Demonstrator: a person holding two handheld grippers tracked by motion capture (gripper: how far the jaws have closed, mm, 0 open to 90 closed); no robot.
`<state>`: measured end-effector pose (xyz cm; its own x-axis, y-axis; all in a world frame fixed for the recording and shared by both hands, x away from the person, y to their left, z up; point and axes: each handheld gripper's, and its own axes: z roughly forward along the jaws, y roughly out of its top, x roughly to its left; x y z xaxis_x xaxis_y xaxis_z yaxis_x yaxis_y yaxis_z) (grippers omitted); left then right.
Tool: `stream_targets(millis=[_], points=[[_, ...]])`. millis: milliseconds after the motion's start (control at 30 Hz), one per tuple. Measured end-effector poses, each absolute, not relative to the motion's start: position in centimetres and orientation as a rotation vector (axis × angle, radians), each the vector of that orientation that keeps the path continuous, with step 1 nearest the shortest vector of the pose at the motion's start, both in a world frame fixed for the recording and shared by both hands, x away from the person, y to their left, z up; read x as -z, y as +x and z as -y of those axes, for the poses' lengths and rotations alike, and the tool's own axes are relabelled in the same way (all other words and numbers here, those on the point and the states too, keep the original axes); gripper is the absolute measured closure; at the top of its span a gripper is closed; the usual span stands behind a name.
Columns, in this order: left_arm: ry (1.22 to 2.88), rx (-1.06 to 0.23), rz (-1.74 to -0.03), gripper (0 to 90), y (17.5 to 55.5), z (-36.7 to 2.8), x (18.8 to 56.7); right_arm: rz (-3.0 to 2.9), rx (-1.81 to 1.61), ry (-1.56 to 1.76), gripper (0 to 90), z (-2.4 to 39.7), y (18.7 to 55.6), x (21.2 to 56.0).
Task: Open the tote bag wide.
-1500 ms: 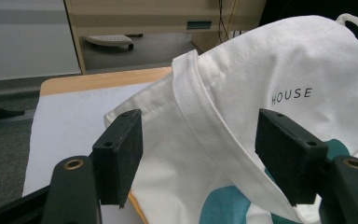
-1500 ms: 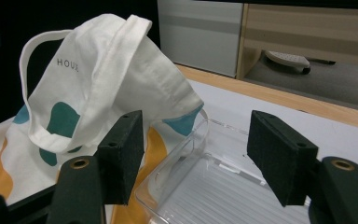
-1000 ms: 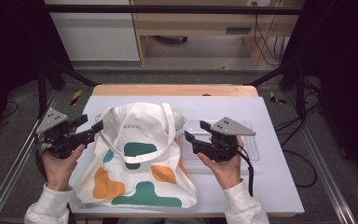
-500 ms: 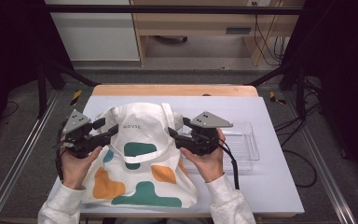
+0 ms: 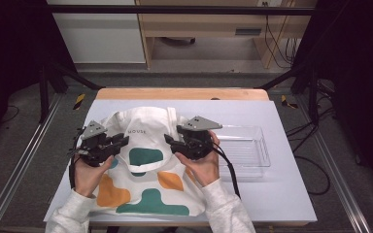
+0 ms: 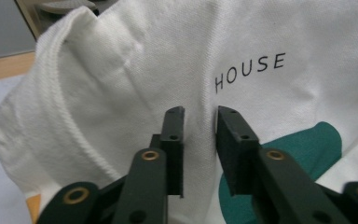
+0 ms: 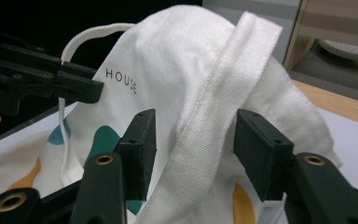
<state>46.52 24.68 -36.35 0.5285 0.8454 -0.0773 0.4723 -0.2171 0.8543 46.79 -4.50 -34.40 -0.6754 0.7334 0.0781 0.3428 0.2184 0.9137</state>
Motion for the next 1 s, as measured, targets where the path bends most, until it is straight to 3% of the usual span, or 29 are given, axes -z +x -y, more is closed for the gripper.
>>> stream_targets(millis=[133, 267, 367, 500, 600, 667, 800, 867, 933, 1000], points=[[1.874, -0.525, -1.089, 84.2, 46.4, -24.6, 36.5, -2.133, -1.433, 1.002, 54.4, 4.1, 47.0, 34.7], [1.88, -0.533, -1.092, 84.4, 46.3, -24.5, 36.6, -2.164, -1.406, 1.026, 66.2, 3.7, 47.2, 34.9], [1.862, -0.538, -1.096, 74.9, 46.3, -24.3, 36.5, -2.181, -1.421, 1.012, 78.4, 3.7, 47.0, 34.9], [1.84, -0.537, -1.093, 59.1, 46.4, -24.2, 36.3, -2.206, -1.426, 1.003, 80.6, 3.6, 47.0, 34.9], [1.824, -0.554, -1.102, 57.1, 46.5, -24.2, 36.3, -2.222, -1.426, 0.993, 81.5, 3.7, 46.7, 34.8], [1.823, -0.546, -1.114, 59.3, 46.7, -24.2, 36.4, -2.227, -1.43, 0.986, 81.6, 3.7, 46.5, 34.8], [1.832, -0.528, -1.102, 75.9, 46.7, -24.2, 36.9, -2.238, -1.469, 0.954, 82.0, 3.6, 45.7, 34.9], [1.836, -0.536, -1.102, 78.4, 46.6, -24.1, 37.0, -2.241, -1.476, 0.95, 82.0, 3.6, 45.5, 34.9], [1.84, -0.529, -1.088, 86.4, 46.4, -24.2, 37.0, -2.247, -1.483, 0.942, 82.0, 3.7, 45.0, 35.3], [1.843, -0.517, -1.08, 87.8, 46.0, -24.3, 37.0, -2.248, -1.485, 0.941, 81.9, 3.7, 44.8, 35.5]])
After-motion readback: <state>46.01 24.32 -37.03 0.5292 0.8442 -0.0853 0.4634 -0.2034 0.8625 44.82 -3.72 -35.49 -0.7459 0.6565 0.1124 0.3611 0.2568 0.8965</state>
